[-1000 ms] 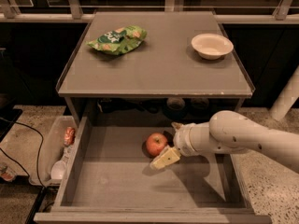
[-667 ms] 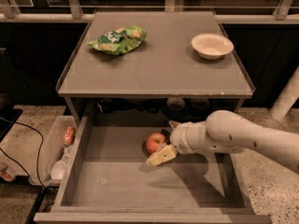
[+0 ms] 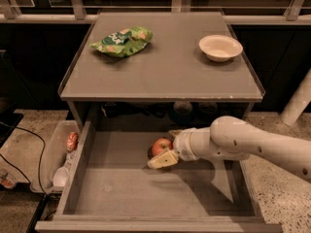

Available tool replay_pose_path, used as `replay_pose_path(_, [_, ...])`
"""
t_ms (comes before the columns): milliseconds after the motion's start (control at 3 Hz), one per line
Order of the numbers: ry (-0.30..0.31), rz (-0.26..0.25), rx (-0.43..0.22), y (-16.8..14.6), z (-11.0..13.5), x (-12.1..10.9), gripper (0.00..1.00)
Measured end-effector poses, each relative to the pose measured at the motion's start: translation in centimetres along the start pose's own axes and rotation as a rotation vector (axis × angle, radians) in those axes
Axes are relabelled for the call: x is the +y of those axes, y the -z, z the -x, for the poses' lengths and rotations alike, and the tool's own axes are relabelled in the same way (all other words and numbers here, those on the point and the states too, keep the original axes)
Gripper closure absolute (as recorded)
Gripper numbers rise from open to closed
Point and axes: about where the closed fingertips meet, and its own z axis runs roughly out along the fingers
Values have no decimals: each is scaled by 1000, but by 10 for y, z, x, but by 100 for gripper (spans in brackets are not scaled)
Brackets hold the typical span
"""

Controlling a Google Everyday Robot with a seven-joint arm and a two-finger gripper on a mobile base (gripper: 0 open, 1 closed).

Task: Pick apple from top drawer and place on counter

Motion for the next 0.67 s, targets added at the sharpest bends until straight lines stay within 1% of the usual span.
replay_pose_path(667, [0,0,0,0,0,0,64])
